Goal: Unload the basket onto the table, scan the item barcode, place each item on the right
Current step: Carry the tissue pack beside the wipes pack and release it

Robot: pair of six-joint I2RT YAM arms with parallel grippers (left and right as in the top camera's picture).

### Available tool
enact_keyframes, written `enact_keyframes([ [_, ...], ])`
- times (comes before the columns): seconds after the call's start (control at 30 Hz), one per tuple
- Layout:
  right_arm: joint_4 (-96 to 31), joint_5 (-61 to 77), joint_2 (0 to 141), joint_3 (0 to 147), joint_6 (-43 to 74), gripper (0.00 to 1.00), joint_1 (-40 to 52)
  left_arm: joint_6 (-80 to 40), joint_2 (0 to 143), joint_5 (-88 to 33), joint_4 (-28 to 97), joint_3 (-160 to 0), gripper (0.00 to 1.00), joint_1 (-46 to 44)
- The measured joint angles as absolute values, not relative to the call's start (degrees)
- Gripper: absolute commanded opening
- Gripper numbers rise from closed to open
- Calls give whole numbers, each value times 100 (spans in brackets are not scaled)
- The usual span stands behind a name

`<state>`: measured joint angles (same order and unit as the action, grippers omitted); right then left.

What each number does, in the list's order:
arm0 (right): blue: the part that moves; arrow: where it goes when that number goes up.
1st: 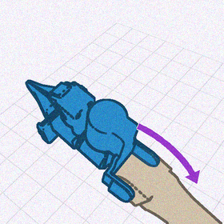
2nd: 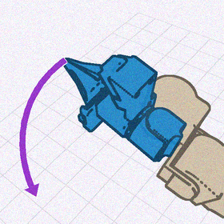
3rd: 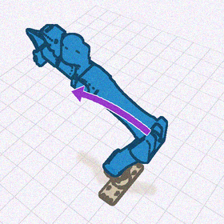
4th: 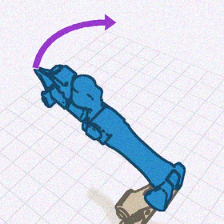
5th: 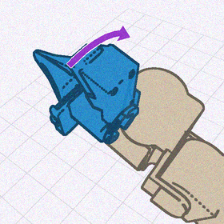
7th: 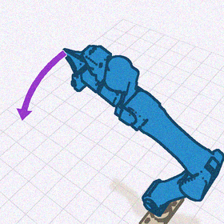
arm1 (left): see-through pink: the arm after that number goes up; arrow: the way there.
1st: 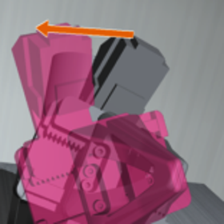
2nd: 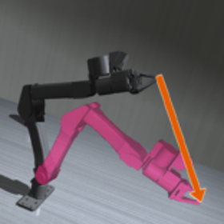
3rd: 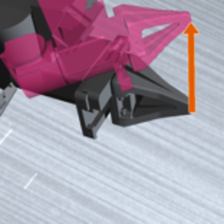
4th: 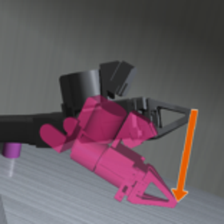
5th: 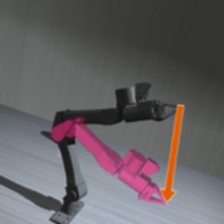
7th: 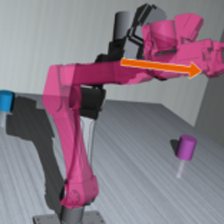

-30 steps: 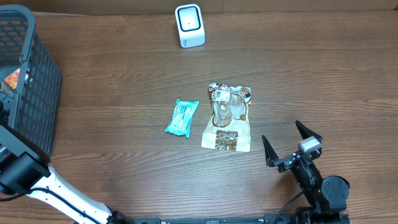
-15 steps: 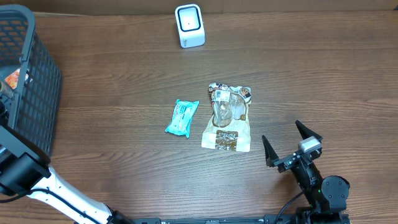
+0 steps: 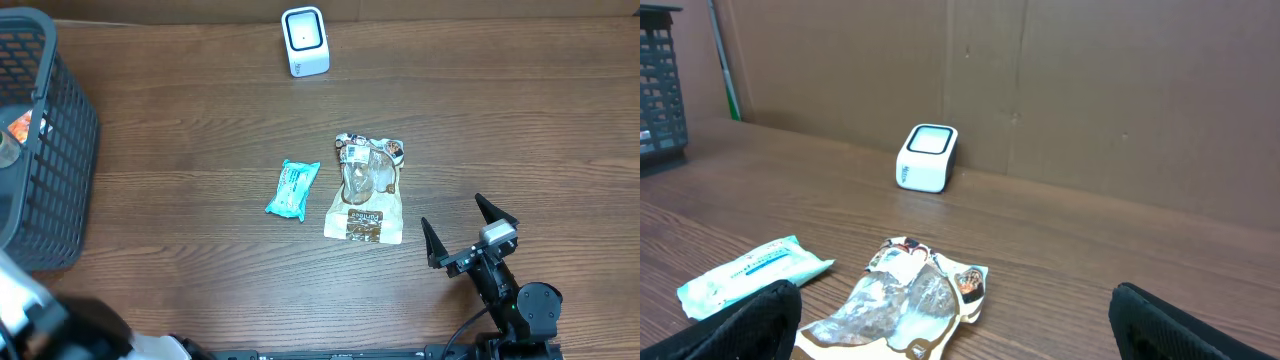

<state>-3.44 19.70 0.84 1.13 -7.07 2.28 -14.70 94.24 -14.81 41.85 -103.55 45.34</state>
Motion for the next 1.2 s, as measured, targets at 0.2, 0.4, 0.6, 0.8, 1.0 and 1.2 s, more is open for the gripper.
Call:
enact_keyframes([
  [0.2, -344, 1973, 84, 113, -705, 100, 228, -1579, 8357, -2904, 4947, -10403, 4, 4163],
  [0.4, -346, 1970, 84, 113, -707, 100, 228, -1173, 8204, -3212, 6523, -10381, 4, 2582],
  [0.6, -346, 1975, 84, 113, -707, 100, 228, -851, 8576, -2318, 6698, -9771, 4, 478],
  [0.8, -346, 1970, 84, 113, -707, 100, 228, -867, 9218, -1173, 5957, -8678, 4, -816],
  [1.0, -344, 1973, 84, 113, -707, 100, 228, -1024, 10103, -462, 5419, -7944, 4, -1347],
  [1.2, -346, 1973, 84, 113, -707, 100, 228, -1061, 10707, -231, 5339, -7819, 5, -1457],
])
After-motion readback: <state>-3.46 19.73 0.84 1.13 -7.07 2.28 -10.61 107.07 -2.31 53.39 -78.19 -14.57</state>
